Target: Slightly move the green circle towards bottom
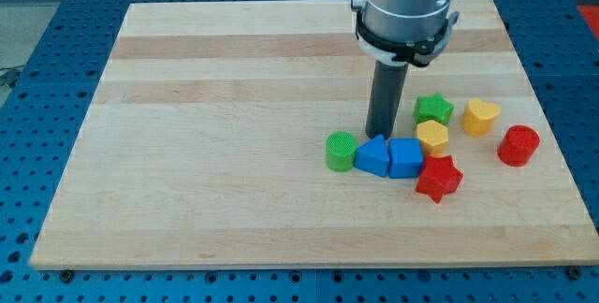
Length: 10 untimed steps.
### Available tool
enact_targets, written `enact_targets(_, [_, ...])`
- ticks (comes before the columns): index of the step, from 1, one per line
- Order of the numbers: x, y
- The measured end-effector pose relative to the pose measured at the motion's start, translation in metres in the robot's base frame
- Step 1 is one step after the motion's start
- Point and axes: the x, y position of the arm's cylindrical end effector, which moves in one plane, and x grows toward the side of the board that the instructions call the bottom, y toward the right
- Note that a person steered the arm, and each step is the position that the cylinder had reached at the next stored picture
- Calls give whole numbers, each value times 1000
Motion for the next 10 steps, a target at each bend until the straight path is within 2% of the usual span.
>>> enact_targets(1, [-15, -17])
enact_targets(3, [-9, -56])
enact_targets(10, [6, -57])
